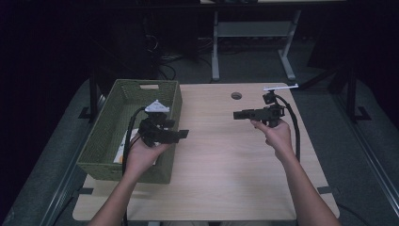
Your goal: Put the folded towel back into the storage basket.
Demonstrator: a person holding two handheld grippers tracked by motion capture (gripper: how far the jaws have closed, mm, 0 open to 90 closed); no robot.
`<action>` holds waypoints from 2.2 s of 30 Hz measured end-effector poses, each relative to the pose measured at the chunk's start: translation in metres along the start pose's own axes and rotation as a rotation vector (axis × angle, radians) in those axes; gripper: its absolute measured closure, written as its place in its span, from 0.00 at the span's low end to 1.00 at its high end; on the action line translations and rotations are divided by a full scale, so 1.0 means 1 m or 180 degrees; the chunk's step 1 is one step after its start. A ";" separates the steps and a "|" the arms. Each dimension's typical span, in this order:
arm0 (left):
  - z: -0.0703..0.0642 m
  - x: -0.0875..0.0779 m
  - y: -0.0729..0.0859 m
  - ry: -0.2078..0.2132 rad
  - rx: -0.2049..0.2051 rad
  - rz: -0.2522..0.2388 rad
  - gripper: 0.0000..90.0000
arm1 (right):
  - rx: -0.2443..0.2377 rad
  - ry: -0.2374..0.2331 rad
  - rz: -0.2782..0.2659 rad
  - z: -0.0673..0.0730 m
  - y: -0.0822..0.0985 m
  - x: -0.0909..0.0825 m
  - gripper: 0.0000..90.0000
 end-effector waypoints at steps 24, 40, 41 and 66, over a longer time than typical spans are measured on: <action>-0.037 0.033 -0.008 0.0183 0.0116 0.0059 0.32 | 0.0144 0.0083 -0.0078 -0.024 0.022 -0.036 0.32; -0.060 0.060 -0.002 0.0280 0.0208 0.0166 0.31 | 0.0282 0.0151 -0.0094 -0.048 0.050 -0.056 0.31; -0.061 0.061 -0.002 0.0284 0.0213 0.0169 0.31 | 0.0295 0.0157 -0.0094 -0.049 0.052 -0.058 0.31; -0.089 0.088 0.014 0.0408 0.0192 0.0181 0.30 | 0.0435 0.0259 -0.0173 -0.074 0.099 -0.090 0.31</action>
Point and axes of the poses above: each handheld gripper's, and its own axes: x roughly forward along the jaws, y roughly out of its underside, z roughly to its left, the point moved 9 cm from there along x, roughly forward along the jaws, and after that the axes turned 1 degree about -z, right-handed, at the moved point
